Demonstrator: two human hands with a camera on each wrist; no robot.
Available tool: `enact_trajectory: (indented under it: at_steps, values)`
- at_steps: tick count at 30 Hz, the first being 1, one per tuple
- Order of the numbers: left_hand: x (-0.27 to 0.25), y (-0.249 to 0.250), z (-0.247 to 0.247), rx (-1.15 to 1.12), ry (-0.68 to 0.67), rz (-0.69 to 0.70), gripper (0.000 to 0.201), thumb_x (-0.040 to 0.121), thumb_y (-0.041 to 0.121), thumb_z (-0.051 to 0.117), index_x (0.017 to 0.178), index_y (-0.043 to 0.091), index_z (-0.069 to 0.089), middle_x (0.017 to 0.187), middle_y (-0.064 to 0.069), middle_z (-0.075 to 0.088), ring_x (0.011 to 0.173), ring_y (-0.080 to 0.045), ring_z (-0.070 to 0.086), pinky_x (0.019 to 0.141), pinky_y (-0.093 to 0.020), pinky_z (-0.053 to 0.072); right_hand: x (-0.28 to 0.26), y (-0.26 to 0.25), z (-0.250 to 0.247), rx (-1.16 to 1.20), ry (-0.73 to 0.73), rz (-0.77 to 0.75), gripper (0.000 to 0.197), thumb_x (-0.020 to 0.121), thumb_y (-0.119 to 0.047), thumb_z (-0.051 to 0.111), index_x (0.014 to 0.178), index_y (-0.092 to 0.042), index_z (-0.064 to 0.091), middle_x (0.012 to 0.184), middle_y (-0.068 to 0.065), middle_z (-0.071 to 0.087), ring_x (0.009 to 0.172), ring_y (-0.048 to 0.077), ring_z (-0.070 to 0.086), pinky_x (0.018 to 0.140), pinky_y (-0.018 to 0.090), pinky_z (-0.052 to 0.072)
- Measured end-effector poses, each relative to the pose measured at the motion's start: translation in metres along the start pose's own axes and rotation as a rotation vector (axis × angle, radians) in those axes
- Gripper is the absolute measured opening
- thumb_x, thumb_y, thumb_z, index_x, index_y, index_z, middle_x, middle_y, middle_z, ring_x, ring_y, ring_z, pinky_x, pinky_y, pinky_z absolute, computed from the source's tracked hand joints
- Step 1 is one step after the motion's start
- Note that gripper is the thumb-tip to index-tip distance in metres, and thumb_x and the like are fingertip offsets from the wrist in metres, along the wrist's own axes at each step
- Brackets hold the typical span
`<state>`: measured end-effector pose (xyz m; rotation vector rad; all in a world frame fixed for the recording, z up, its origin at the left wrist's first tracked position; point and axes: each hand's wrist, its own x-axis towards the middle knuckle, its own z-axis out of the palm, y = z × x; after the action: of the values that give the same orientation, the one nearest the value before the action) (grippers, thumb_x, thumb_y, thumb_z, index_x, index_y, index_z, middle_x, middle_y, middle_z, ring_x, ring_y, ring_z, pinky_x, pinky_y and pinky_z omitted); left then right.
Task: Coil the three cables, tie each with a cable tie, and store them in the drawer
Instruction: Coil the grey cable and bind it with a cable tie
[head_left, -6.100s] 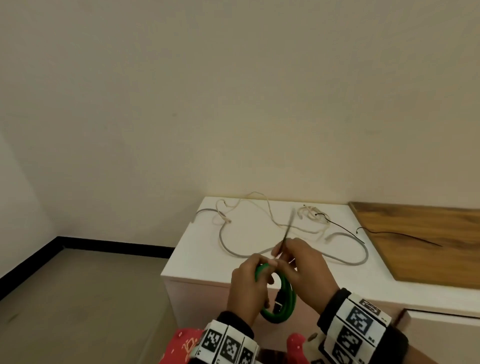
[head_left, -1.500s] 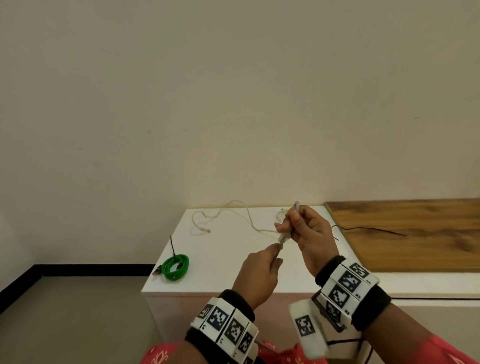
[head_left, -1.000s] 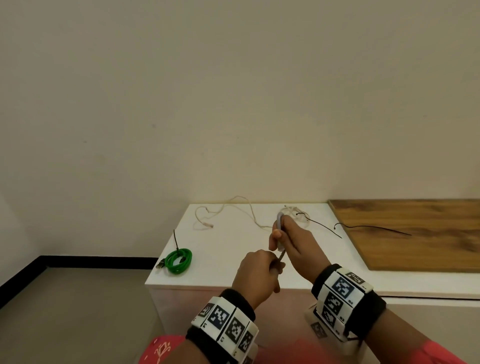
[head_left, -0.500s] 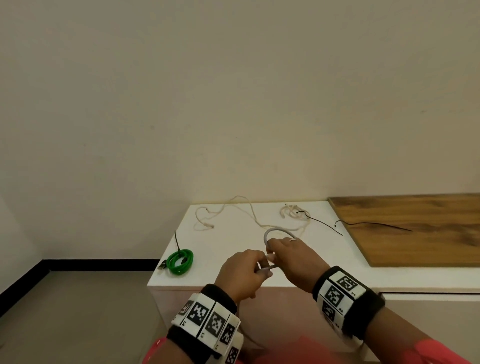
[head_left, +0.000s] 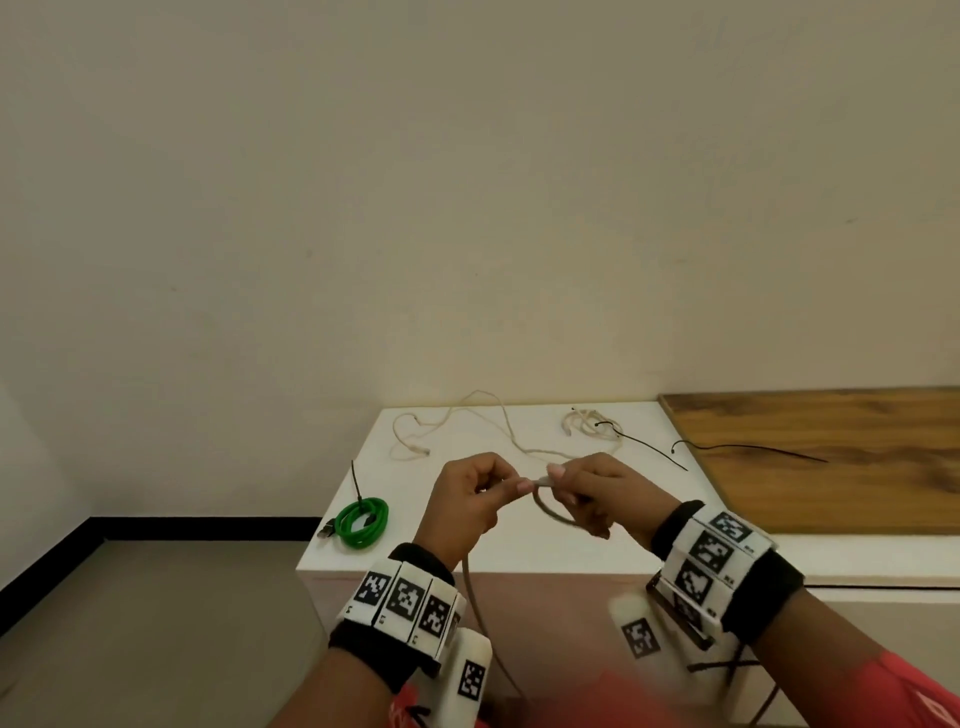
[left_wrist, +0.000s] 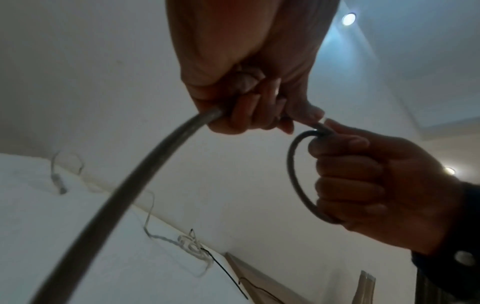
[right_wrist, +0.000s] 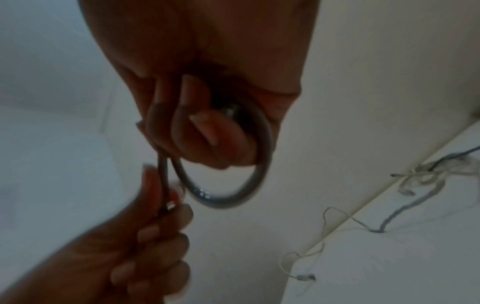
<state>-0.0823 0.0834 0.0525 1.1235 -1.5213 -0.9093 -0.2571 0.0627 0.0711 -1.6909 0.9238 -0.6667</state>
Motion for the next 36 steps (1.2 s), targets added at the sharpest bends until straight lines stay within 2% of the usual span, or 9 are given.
enact_trajectory:
  at_steps: [4, 8, 13, 18, 22, 24, 28, 32, 36]
  values:
    - [-0.002, 0.001, 0.008, -0.015, 0.028, 0.051, 0.023, 0.080, 0.001, 0.063, 0.060, 0.012, 0.058, 0.035, 0.012, 0.044, 0.035, -0.001, 0.035, 0.039, -0.008, 0.027, -0.005, -0.008, -0.008, 0.225, -0.157, 0.203, 0.048, 0.096, -0.030, 0.034, 0.050, -0.017, 0.038, 0.035, -0.011, 0.025, 0.032, 0.005, 0.017, 0.037, 0.016, 0.015]
    - [0.009, 0.005, 0.014, -0.013, 0.111, 0.111, 0.023, 0.079, 0.004, 0.065, 0.059, 0.014, 0.059, 0.036, 0.012, 0.045, 0.037, -0.002, 0.035, 0.040, -0.008, 0.028, -0.006, -0.012, -0.012, 0.297, -0.167, 0.226, 0.048, 0.097, -0.034, 0.028, 0.054, -0.017, 0.039, 0.035, -0.011, 0.026, 0.031, 0.003, 0.019, 0.037, 0.016, 0.017]
    - [0.007, -0.001, 0.024, -0.140, 0.103, 0.048, 0.026, 0.087, 0.010, 0.056, 0.061, 0.013, 0.058, 0.039, 0.012, 0.037, 0.035, -0.003, 0.026, 0.036, -0.012, 0.023, -0.005, -0.015, -0.020, 0.535, -0.051, 0.177, 0.040, 0.088, -0.033, 0.040, 0.051, -0.019, 0.040, 0.035, -0.011, 0.026, 0.029, 0.004, 0.020, 0.035, 0.017, 0.017]
    - [0.001, -0.005, 0.039, -0.270, 0.057, 0.033, 0.036, 0.093, 0.020, 0.042, 0.062, 0.016, 0.059, 0.044, 0.008, 0.032, 0.040, -0.007, 0.024, 0.038, -0.016, 0.020, -0.010, -0.027, -0.027, 0.740, -0.179, 0.185, 0.037, 0.078, -0.037, 0.045, 0.047, -0.019, 0.044, 0.031, -0.011, 0.029, 0.027, 0.004, 0.017, 0.030, 0.013, 0.022]
    - [0.005, 0.008, 0.050, -0.324, 0.046, 0.039, 0.042, 0.097, 0.017, 0.035, 0.064, 0.017, 0.062, 0.047, 0.003, 0.033, 0.043, -0.009, 0.026, 0.044, -0.022, 0.021, -0.014, -0.032, -0.030, 0.888, -0.333, 0.129, 0.030, 0.066, -0.032, 0.070, 0.051, -0.017, 0.048, 0.036, -0.011, 0.021, 0.034, 0.009, 0.012, 0.029, 0.014, 0.028]
    - [0.007, 0.013, 0.054, -0.331, 0.059, 0.045, 0.042, 0.097, 0.015, 0.036, 0.064, 0.018, 0.062, 0.050, -0.001, 0.033, 0.041, -0.007, 0.026, 0.042, -0.019, 0.021, -0.016, -0.036, -0.032, 0.879, -0.346, 0.131, 0.030, 0.066, -0.029, 0.070, 0.052, -0.018, 0.047, 0.038, -0.010, 0.019, 0.034, 0.009, 0.012, 0.030, 0.014, 0.027]
    - [0.010, 0.014, 0.054, -0.280, 0.097, 0.040, 0.038, 0.097, 0.017, 0.038, 0.066, 0.012, 0.059, 0.042, 0.011, 0.030, 0.039, -0.004, 0.022, 0.038, -0.014, 0.020, -0.018, -0.044, -0.033, 0.831, -0.156, 0.147, 0.034, 0.080, -0.028, 0.042, 0.048, -0.018, 0.044, 0.031, -0.010, 0.028, 0.030, 0.007, 0.012, 0.029, 0.014, 0.024]
    - [0.002, -0.007, 0.051, -0.218, 0.072, 0.011, 0.031, 0.096, 0.018, 0.041, 0.070, 0.010, 0.058, 0.046, 0.007, 0.031, 0.040, -0.006, 0.025, 0.039, -0.015, 0.021, -0.016, -0.042, -0.041, 0.859, 0.036, 0.133, 0.043, 0.091, -0.024, 0.029, 0.050, -0.017, 0.041, 0.032, -0.009, 0.026, 0.024, 0.005, 0.024, 0.030, 0.015, 0.024]
    - [-0.023, -0.047, 0.053, -0.085, -0.046, -0.036, 0.029, 0.088, 0.032, 0.041, 0.071, 0.017, 0.059, 0.041, 0.009, 0.038, 0.040, -0.007, 0.035, 0.043, -0.021, 0.030, -0.017, -0.047, -0.055, 0.987, 0.174, 0.018, 0.040, 0.094, -0.027, 0.028, 0.057, -0.017, 0.039, 0.033, -0.008, 0.030, 0.026, 0.006, 0.027, 0.033, 0.016, 0.028]
